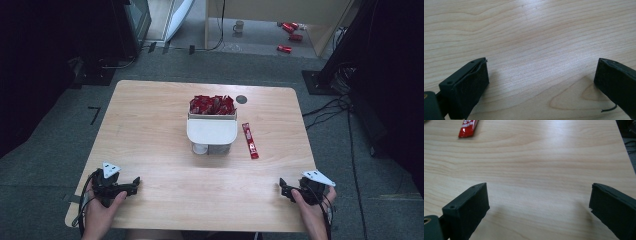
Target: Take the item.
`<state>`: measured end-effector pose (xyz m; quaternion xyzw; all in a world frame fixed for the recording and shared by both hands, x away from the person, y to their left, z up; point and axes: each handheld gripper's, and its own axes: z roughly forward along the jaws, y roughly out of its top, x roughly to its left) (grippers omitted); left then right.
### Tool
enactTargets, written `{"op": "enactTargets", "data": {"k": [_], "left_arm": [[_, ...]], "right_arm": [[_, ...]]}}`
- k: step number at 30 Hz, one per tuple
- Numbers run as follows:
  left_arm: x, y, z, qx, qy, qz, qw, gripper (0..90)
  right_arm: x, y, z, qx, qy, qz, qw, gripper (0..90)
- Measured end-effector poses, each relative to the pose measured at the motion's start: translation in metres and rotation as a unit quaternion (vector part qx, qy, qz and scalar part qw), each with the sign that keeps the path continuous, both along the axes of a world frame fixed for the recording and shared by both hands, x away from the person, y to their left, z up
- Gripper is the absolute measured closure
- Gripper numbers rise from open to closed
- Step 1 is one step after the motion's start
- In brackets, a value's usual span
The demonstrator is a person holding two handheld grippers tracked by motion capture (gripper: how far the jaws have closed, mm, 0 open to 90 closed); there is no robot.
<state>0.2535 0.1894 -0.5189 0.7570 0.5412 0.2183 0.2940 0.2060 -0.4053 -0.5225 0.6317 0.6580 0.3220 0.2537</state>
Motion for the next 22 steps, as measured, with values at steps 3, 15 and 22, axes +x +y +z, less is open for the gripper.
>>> {"op": "enactTargets", "data": {"k": [3,15,22], "left_arm": [[0.0000,0.0000,0.0000,0.000,0.000,0.000,1.0000,0.0],[-0.0001,0.0000,0.0000,0.000,0.000,0.000,1.0000,0.0],[-0.0001,0.0001,0.0000,0.000,0.000,0.000,1.0000,0.0]], "right_arm": [[-0.0037,-0.0052,-0.0016,-0.009,0.010,0.010,0.9999,0.9],[-0.0064,-0.0058,-0.0041,-0.024,0.024,0.025,0.9991,0.0],[-0.0064,-0.0057,-0.0041,-0.025,0.025,0.026,0.9991,0.0]]}}
